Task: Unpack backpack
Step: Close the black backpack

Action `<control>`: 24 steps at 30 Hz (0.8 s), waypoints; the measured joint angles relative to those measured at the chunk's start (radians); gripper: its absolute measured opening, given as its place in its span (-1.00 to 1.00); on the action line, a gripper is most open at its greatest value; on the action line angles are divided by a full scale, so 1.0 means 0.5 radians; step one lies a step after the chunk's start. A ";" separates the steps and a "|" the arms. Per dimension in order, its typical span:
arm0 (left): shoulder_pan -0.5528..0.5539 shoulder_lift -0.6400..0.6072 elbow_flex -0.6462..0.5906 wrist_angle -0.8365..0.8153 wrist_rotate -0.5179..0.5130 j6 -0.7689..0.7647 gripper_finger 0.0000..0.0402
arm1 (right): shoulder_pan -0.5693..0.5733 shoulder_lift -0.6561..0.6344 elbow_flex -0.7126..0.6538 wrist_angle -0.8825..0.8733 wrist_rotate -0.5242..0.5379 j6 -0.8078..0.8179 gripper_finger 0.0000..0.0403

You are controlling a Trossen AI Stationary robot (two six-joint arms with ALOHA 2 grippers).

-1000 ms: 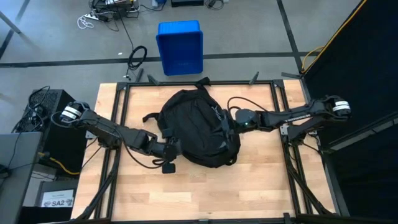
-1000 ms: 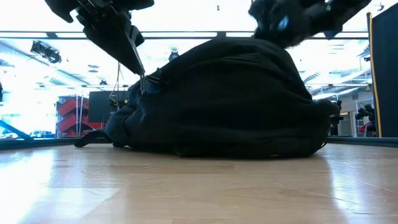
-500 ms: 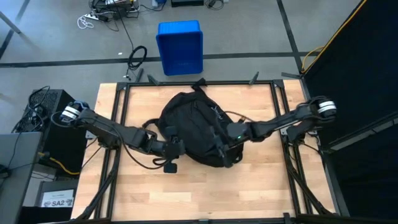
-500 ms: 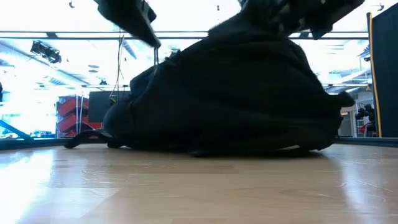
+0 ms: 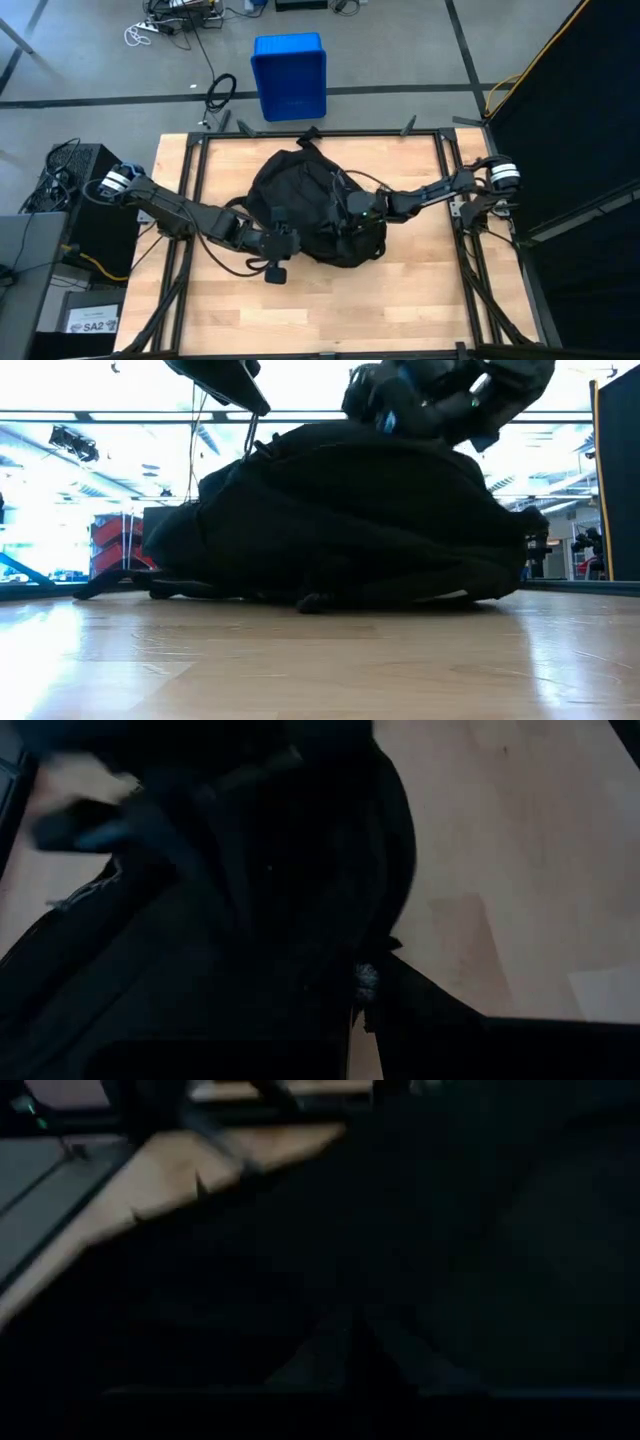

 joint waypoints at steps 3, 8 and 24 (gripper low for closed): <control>0.000 0.011 0.006 0.011 0.004 0.001 -1.00 | 0.026 -0.111 0.003 0.051 -0.051 -0.003 -0.97; 0.014 0.018 0.008 0.014 0.005 0.018 -1.00 | 0.130 -0.186 0.005 0.163 -0.122 0.007 -0.96; 0.062 0.018 0.006 0.082 -0.006 0.129 -1.00 | 0.149 0.033 0.082 0.236 -0.198 0.146 -0.20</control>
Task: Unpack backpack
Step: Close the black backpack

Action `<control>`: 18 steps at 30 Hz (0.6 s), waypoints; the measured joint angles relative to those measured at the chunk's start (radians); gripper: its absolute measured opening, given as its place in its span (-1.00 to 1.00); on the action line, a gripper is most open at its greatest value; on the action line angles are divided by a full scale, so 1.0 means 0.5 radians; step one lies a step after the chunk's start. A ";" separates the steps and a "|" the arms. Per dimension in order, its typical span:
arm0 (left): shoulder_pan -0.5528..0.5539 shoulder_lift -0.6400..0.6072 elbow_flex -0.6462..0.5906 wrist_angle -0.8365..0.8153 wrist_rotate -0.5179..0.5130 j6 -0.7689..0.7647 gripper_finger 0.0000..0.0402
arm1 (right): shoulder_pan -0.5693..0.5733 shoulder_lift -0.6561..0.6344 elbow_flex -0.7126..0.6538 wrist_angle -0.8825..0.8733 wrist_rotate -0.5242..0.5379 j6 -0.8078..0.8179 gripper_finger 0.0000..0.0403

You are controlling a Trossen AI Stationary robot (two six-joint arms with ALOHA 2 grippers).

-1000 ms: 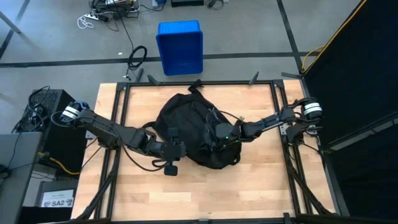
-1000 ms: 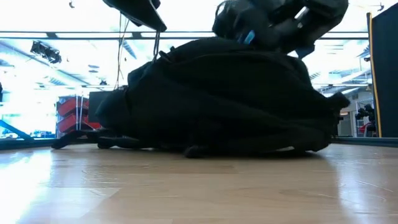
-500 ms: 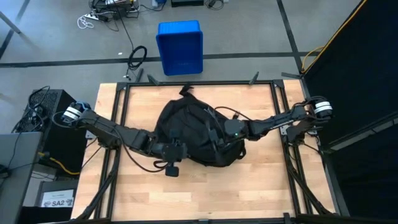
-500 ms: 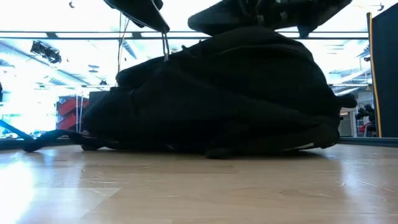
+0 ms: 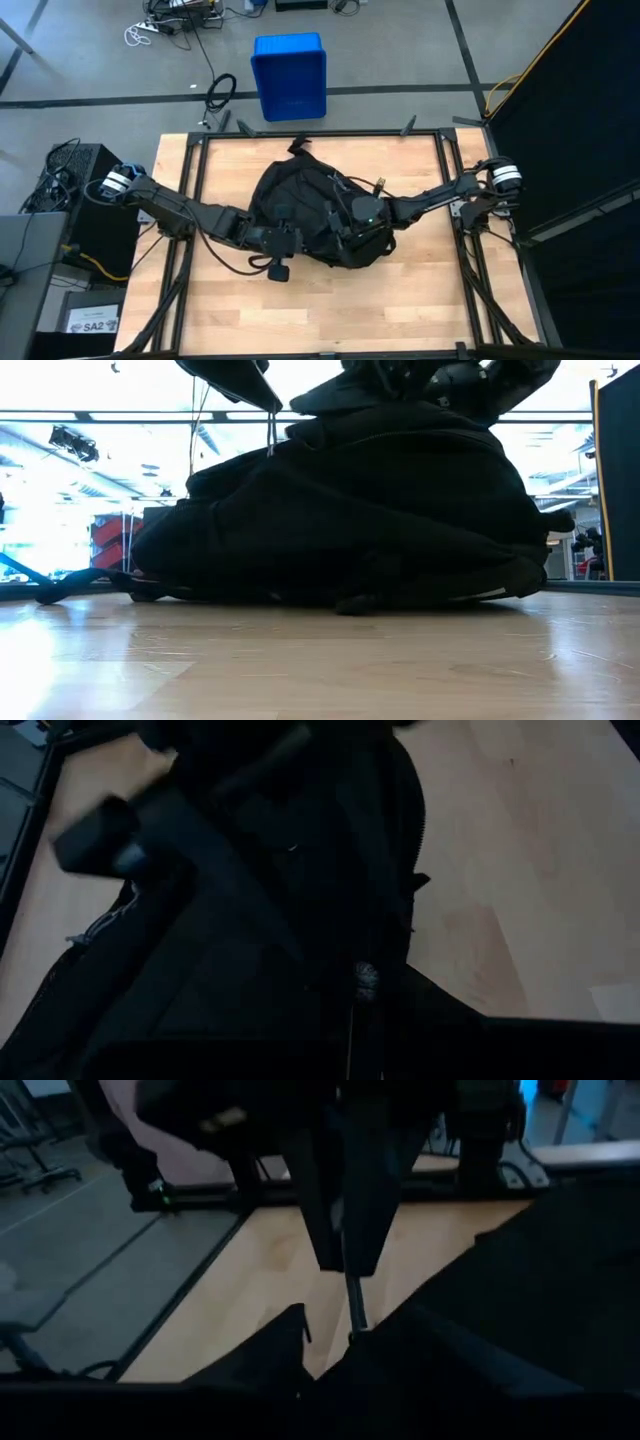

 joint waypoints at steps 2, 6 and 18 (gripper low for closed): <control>0.004 0.001 0.000 0.009 0.000 0.001 -1.00 | 0.000 0.055 0.061 0.005 -0.007 -0.001 -0.13; 0.004 0.000 -0.001 0.017 -0.001 0.000 -1.00 | 0.000 0.156 0.164 -0.007 -0.053 0.001 -0.06; 0.003 0.000 -0.003 -0.035 0.007 -0.014 -1.00 | 0.000 0.223 0.256 -0.013 -0.056 -0.070 -0.56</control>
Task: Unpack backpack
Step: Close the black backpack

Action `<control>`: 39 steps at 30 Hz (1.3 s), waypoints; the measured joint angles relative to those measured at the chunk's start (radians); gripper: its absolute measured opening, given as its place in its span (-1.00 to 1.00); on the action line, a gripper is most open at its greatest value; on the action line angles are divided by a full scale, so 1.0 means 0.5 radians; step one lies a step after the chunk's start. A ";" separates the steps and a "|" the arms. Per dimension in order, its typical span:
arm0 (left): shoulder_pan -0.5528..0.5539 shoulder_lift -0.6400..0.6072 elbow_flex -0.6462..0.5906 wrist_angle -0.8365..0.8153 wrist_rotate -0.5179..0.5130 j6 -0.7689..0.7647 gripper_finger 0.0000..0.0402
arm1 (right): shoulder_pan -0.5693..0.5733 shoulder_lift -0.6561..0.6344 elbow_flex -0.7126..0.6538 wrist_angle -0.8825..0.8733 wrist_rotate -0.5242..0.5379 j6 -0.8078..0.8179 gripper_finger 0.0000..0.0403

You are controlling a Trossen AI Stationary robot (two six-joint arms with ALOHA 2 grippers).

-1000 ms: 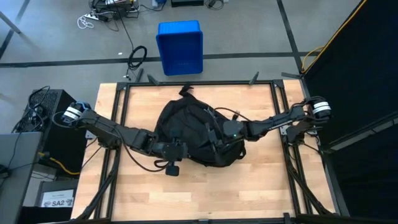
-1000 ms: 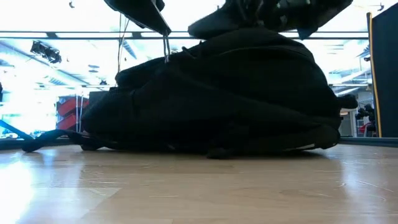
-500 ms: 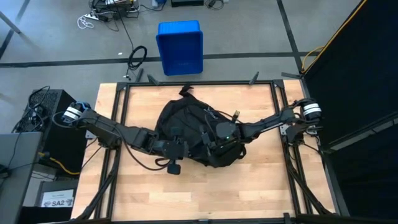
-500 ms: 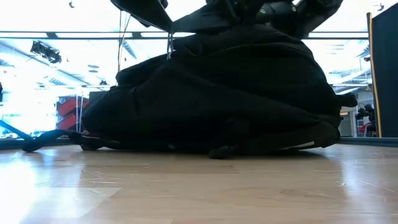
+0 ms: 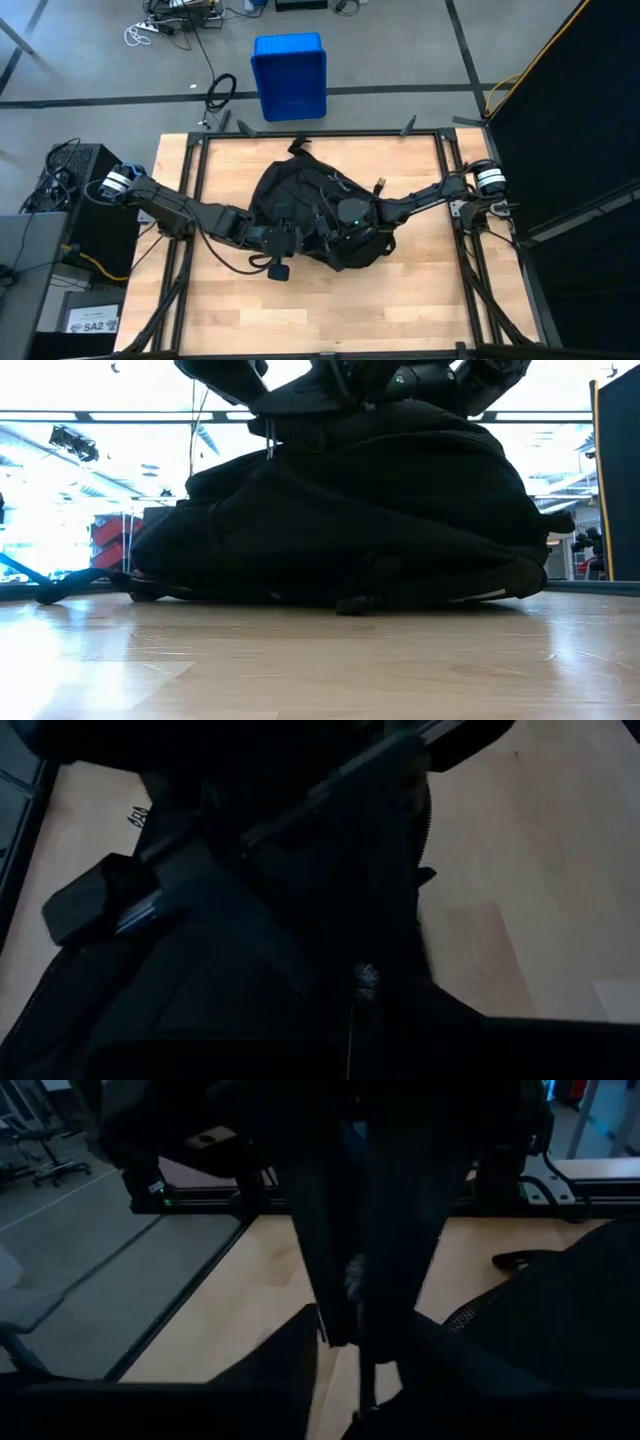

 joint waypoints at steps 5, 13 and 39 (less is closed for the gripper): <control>-0.001 0.000 0.000 -0.001 0.005 0.003 -1.00 | -0.001 0.000 -0.001 -0.046 0.000 -0.092 -0.93; 0.000 -0.001 0.000 0.002 0.004 -0.097 -0.79 | -0.025 -0.001 -0.001 -0.050 0.003 -0.130 -1.00; -0.226 0.022 -0.281 0.122 -0.425 -0.453 -0.18 | -0.031 -0.003 -0.001 -0.060 -0.107 -0.150 -1.00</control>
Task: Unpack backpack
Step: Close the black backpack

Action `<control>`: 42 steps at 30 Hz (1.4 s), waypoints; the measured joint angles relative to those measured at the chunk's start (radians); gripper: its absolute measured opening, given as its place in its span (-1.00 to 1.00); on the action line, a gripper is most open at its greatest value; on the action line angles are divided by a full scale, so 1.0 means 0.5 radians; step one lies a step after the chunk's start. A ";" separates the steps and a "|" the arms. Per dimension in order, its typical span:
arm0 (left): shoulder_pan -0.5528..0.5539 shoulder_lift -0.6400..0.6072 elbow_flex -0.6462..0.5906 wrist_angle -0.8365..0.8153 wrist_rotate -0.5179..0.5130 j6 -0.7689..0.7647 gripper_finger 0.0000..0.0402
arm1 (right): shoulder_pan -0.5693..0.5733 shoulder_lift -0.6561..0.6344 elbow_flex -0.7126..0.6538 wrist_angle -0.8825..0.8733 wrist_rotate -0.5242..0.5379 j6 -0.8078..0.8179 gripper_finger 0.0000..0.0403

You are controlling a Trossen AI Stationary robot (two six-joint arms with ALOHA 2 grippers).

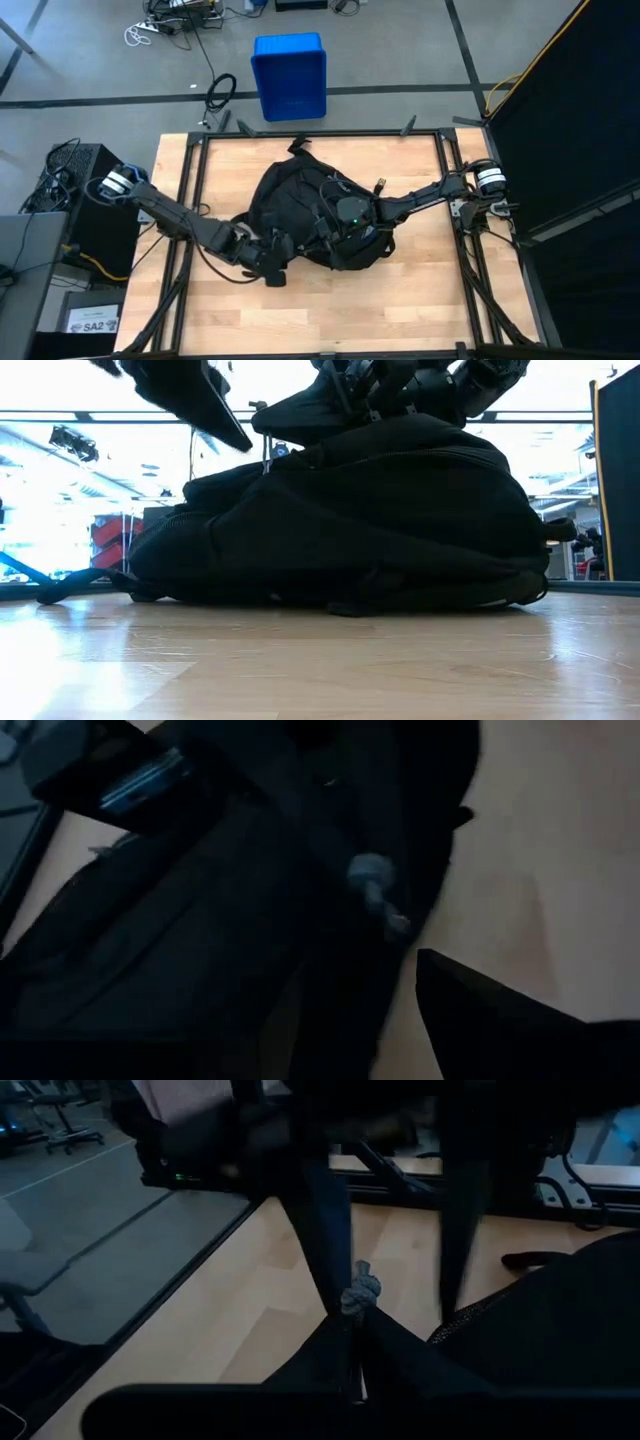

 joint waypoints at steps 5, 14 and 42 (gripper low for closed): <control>-0.002 0.074 -0.130 0.166 -0.020 -0.020 -0.11 | -0.002 -0.003 0.000 -0.003 0.001 0.001 -1.00; 0.002 0.240 -0.142 0.257 -0.166 0.043 0.07 | -0.002 -0.023 0.000 -0.016 0.001 0.002 -1.00; 0.085 0.441 -0.142 0.049 -0.516 0.066 -0.99 | 0.309 -0.252 0.004 -0.520 -0.231 0.110 -1.00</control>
